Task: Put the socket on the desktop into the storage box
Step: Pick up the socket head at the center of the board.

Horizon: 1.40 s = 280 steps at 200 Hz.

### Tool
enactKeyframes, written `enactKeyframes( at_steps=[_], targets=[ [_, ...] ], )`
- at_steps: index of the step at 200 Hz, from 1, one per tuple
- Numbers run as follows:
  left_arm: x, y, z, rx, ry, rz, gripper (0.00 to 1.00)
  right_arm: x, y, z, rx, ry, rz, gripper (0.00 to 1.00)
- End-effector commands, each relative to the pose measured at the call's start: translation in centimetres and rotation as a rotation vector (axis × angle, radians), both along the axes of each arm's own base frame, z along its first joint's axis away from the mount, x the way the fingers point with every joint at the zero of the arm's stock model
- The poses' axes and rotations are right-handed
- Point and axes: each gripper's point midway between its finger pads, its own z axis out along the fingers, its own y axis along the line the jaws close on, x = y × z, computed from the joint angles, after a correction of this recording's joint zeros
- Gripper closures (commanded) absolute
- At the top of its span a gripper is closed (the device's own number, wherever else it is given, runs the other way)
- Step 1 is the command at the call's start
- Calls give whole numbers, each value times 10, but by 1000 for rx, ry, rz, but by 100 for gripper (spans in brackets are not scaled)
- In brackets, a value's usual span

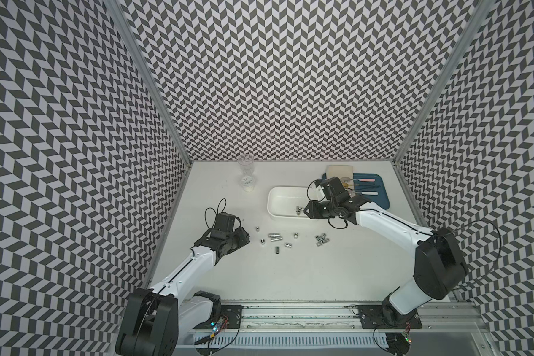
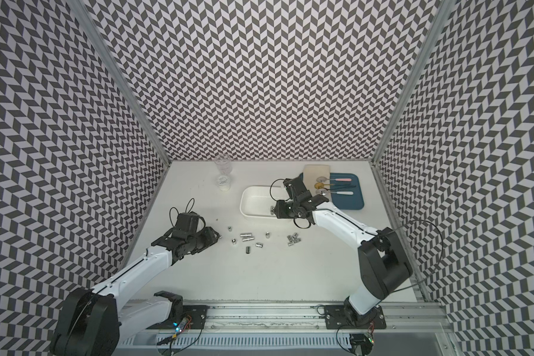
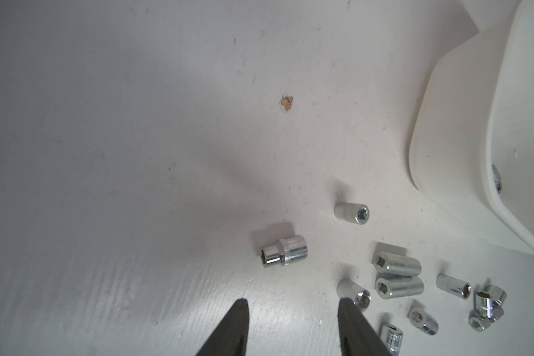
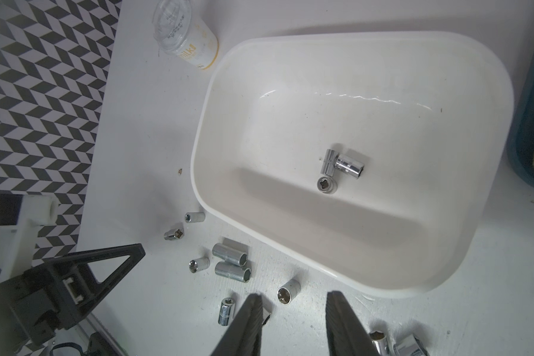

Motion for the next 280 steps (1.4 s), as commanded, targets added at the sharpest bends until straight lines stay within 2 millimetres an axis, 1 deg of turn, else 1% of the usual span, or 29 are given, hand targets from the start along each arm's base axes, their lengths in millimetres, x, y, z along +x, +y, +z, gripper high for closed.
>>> enactKeyframes(
  at_steps=[1,55,79,111,150,175,209,232,280],
  targets=[
    [10,5,8,26,-25,7,50,-4,8,19,42,-75,42,61],
    [13,4,2,36,-9,-1,50,-17,9,21,48,-88,72,61],
    [16,3,-1,47,6,-13,49,-27,13,26,55,-100,92,59],
    [21,2,-7,64,30,-30,46,-47,24,35,78,-119,146,57],
    [25,4,-11,97,59,-36,45,-83,41,41,111,-155,255,55],
    [26,6,-12,113,70,-37,44,-104,48,40,127,-182,313,54],
    [27,7,-16,132,90,-34,44,-127,50,36,150,-189,358,53],
    [28,5,-19,142,100,-42,44,-134,44,29,142,-181,352,53],
    [31,-7,-24,174,117,-61,45,-140,36,14,140,-153,327,53]
  ],
)
